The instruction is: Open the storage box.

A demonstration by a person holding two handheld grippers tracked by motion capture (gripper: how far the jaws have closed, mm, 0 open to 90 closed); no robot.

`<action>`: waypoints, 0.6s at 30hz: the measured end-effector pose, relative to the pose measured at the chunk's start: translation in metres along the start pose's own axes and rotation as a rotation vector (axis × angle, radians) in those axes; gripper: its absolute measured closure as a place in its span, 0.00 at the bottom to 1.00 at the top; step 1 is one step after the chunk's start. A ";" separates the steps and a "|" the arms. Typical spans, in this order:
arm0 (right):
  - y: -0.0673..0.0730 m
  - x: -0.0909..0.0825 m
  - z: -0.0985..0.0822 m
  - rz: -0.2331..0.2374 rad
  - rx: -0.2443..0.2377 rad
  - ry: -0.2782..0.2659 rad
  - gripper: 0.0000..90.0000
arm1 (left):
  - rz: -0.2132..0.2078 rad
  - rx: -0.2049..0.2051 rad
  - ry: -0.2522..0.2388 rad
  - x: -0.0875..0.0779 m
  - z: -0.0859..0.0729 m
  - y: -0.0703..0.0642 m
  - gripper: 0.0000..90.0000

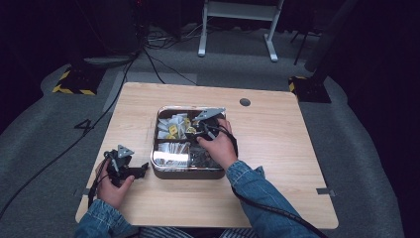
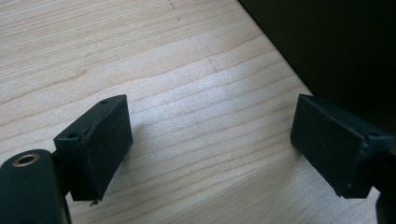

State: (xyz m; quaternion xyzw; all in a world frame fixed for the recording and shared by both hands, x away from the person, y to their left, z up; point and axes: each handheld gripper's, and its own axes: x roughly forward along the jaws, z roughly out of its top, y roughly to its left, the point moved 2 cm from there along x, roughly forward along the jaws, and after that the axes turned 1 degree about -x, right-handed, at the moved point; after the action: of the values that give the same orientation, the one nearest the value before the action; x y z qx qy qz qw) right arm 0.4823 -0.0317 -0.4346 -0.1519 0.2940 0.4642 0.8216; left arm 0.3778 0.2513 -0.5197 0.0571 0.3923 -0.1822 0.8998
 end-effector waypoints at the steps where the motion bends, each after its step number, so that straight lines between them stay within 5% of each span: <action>1: 0.000 -0.006 0.004 0.000 -0.005 -0.011 0.65 | 0.000 0.000 0.000 0.000 0.000 0.000 0.14; 18: -0.021 -0.060 0.014 -0.048 0.010 -0.066 0.65 | -0.001 0.002 0.000 0.000 0.000 0.000 0.14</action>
State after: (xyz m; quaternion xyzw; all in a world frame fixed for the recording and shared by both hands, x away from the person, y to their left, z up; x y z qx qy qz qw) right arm 0.4811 -0.0757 -0.3870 -0.1395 0.2653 0.4478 0.8424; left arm 0.3781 0.2509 -0.5198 0.0579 0.3922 -0.1832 0.8996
